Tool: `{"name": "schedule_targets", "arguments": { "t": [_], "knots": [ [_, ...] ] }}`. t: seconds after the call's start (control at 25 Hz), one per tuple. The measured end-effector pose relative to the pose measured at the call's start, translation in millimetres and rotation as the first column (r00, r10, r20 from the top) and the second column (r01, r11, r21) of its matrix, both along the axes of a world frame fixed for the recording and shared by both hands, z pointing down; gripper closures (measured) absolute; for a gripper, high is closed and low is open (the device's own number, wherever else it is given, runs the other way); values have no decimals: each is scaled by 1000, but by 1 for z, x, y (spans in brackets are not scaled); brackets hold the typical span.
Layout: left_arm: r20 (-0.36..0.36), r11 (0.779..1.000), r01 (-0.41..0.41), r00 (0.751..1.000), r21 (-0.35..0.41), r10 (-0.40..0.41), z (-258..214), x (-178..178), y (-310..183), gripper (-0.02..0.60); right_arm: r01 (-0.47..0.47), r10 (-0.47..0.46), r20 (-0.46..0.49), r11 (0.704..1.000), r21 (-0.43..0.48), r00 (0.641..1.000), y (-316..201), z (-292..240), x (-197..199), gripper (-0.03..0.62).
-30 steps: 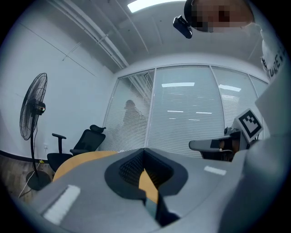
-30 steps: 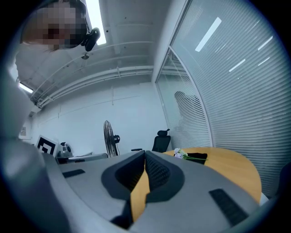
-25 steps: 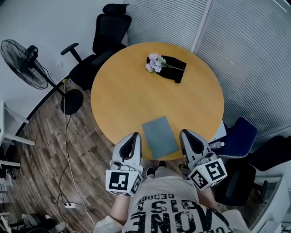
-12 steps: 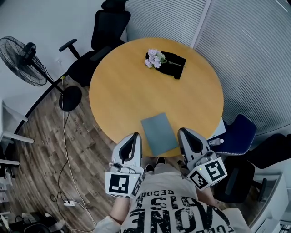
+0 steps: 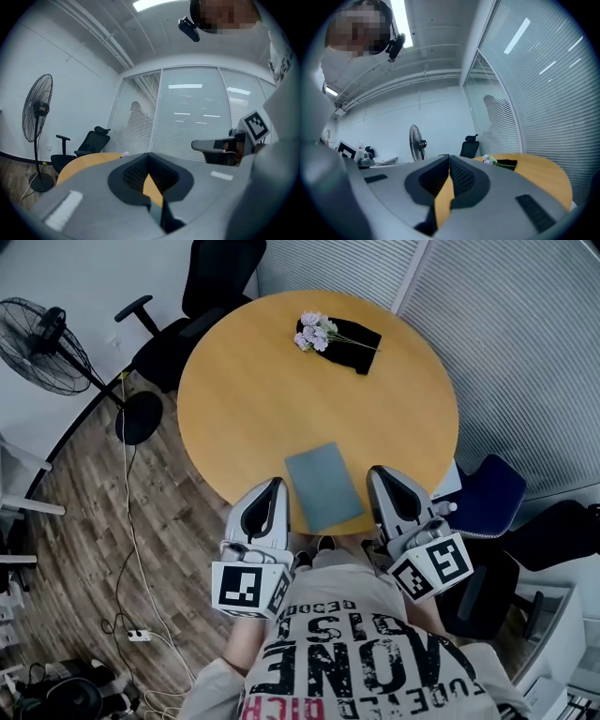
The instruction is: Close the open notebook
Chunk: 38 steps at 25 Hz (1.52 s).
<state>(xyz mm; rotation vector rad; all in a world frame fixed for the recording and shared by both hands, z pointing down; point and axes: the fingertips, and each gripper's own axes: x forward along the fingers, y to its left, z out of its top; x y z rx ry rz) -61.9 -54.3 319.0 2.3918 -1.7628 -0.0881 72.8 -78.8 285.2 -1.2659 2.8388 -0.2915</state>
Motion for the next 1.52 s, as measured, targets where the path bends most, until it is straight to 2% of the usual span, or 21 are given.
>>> {"name": "schedule_targets", "arguments": {
  "t": [0.52, 1.52],
  "knots": [
    [-10, 999, -44, 999, 0, 44, 1, 19, 2, 571, 15, -15, 0, 1000, -8, 1000, 4, 2, 2, 582],
    [-26, 999, -33, 999, 2, 33, 6, -5, 26, 571, 65, -65, -31, 998, -11, 997, 33, 10, -30, 582]
  ]
}}
